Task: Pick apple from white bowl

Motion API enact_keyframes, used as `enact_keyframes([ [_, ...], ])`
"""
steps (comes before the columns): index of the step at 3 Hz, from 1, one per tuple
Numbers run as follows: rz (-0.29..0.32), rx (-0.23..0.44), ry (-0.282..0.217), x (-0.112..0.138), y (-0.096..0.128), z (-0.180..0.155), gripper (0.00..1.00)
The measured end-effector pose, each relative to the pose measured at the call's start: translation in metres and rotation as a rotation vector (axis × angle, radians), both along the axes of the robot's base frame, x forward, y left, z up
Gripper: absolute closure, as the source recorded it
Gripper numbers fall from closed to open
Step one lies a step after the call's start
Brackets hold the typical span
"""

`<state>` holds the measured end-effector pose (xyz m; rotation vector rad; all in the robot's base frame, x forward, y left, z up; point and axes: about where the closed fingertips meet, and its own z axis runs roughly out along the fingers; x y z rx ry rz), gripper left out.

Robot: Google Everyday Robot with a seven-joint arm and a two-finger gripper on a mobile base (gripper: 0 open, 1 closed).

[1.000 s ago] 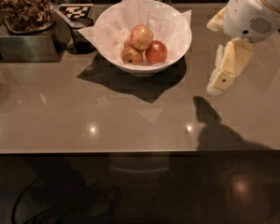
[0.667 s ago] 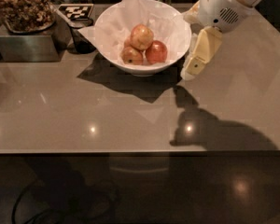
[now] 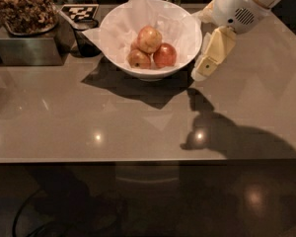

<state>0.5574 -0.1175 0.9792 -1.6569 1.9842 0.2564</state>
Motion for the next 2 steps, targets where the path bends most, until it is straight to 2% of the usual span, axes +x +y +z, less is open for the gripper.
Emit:
enact_keyframes([
  [2, 0.027, 0.037, -0.117, 0.065, 0.024, 0.028, 0.0],
])
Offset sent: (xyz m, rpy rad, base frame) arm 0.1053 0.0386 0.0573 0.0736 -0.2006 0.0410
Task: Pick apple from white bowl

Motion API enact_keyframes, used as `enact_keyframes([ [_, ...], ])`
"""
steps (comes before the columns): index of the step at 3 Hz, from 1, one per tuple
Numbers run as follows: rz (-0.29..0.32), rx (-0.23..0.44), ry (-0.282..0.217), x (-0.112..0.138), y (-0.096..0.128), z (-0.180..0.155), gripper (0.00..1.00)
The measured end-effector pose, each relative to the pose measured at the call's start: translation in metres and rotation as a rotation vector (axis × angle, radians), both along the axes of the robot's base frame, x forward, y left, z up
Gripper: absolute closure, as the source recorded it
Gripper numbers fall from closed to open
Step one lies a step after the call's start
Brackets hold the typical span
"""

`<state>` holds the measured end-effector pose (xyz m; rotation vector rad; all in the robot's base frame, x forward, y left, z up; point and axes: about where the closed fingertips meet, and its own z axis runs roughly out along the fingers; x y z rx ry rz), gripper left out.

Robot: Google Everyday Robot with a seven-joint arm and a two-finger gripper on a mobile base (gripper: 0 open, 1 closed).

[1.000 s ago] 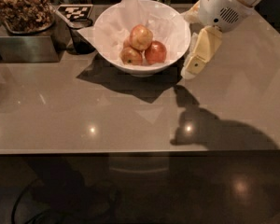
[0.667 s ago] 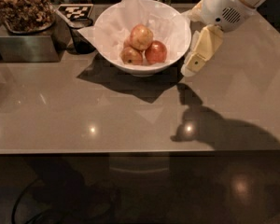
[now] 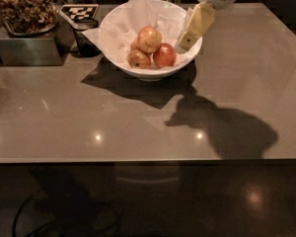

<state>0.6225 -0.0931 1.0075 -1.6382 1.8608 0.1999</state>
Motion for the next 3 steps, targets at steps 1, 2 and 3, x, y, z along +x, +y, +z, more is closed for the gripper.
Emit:
enact_keyframes([
  [1, 0.015, 0.008, -0.039, 0.0255, 0.0152, 0.012, 0.13],
  [2, 0.016, 0.013, -0.048, 0.0271, 0.0169, 0.0162, 0.33],
  [3, 0.017, 0.013, -0.048, 0.0272, 0.0171, 0.016, 0.29],
])
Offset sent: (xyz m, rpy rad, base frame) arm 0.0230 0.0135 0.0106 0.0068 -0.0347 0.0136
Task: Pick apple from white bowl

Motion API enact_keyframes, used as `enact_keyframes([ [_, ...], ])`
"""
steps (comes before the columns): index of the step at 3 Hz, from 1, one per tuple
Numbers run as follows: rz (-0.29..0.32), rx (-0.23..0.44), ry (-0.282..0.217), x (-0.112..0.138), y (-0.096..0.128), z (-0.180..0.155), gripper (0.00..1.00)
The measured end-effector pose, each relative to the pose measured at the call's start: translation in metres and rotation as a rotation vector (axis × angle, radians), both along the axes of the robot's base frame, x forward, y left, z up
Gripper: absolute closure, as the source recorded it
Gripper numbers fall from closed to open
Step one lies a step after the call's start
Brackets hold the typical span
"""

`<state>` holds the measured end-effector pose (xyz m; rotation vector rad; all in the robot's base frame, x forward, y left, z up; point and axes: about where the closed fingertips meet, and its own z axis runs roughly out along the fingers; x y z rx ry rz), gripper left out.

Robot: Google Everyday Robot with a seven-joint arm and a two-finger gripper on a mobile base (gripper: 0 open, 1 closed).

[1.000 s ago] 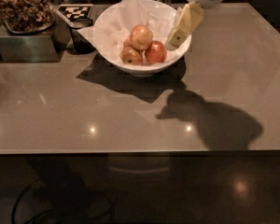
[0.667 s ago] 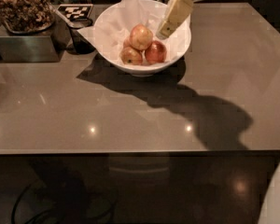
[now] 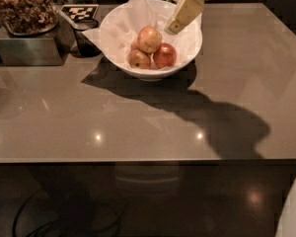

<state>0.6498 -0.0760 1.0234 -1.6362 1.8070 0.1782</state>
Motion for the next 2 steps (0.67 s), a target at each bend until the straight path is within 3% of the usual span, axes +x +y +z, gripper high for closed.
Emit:
enact_keyframes([
  [2, 0.068, 0.024, 0.079, 0.021, 0.035, -0.049, 0.23],
])
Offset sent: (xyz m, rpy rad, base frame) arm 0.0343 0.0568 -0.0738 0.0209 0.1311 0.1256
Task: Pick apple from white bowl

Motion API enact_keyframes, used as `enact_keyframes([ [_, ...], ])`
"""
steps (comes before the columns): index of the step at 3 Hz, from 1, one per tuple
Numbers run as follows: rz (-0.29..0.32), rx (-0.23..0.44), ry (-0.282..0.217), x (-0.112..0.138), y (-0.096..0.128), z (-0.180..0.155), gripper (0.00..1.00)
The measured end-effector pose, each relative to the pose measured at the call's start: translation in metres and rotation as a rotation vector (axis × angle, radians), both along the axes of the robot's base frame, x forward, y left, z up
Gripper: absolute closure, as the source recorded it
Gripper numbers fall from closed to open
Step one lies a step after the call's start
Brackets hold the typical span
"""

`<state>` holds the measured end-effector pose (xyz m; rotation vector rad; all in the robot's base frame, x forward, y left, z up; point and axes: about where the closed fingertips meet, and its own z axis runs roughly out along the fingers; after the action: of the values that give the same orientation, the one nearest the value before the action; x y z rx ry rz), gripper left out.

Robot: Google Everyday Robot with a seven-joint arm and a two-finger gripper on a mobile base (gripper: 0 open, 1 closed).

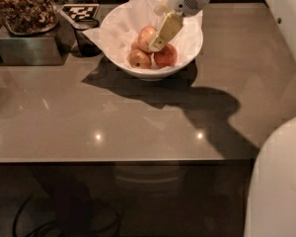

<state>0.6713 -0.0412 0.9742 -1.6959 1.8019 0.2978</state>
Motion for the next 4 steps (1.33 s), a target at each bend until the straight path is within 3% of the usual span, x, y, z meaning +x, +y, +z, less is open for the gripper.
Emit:
enact_keyframes([
  [2, 0.052, 0.006, 0.055, 0.022, 0.027, -0.035, 0.21],
  [3, 0.047, -0.004, 0.074, 0.03, 0.027, -0.048, 0.23],
  [4, 0.042, -0.019, 0.09, 0.035, 0.025, -0.06, 0.41],
])
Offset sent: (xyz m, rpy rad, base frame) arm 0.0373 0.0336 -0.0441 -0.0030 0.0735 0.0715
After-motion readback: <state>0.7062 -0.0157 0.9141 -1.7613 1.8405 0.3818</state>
